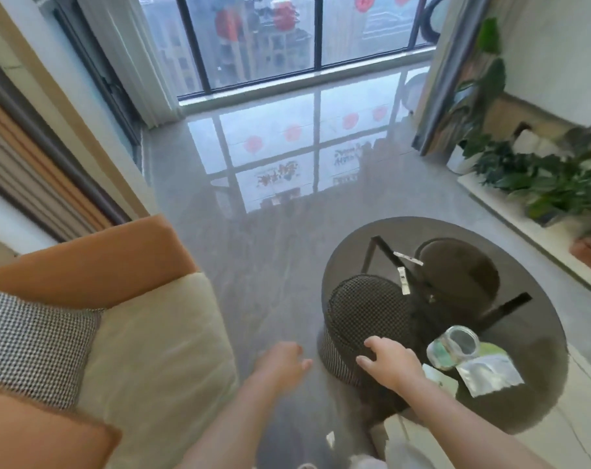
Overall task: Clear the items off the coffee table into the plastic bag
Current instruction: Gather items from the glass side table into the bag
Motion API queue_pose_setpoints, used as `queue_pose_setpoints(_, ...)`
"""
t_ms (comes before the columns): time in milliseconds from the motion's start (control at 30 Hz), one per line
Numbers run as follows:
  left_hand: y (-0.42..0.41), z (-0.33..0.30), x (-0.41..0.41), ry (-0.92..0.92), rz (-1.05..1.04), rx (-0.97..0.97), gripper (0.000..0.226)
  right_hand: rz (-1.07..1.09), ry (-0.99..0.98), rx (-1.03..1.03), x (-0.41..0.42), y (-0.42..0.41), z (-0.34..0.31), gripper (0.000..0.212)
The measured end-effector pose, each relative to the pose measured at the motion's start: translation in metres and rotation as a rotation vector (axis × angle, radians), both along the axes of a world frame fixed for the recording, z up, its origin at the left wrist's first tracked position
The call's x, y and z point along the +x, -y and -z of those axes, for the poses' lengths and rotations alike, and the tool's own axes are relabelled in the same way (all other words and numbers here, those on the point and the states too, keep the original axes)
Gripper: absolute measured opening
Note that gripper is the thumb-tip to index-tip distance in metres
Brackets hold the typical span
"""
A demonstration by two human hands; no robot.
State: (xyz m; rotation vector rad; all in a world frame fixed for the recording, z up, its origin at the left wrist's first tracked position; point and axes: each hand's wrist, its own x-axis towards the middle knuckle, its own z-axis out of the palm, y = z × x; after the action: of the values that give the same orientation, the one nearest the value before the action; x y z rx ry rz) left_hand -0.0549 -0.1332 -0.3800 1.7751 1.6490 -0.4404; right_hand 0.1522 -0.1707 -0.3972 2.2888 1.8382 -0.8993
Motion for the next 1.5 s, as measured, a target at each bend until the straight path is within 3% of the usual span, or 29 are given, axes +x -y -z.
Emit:
queue_pose_setpoints(733, -0.248, -0.002, 0.099, -0.027, 0.451, 0.013, 0.043, 0.368, -0.113, -0.095, 0.056, -0.202, 0.027, 0.05)
queue_pose_setpoints(967, -0.307, 0.019, 0.164, -0.061, 0.72, -0.007, 0.038, 0.648, -0.179, -0.131, 0.093, -0.218, 0.039, 0.053)
queue_pose_setpoints(1233, -0.388, 0.087, 0.256, 0.028, 0.958, -0.095, 0.034, 0.992, -0.151, -0.279, 0.135, -0.24, 0.086, 0.052)
queue_pose_setpoints(1500, -0.447, 0.198, 0.343, 0.02, 1.082, -0.084, 0.04, 1.147, -0.188, -0.223, 0.172, -0.297, 0.17, 0.055)
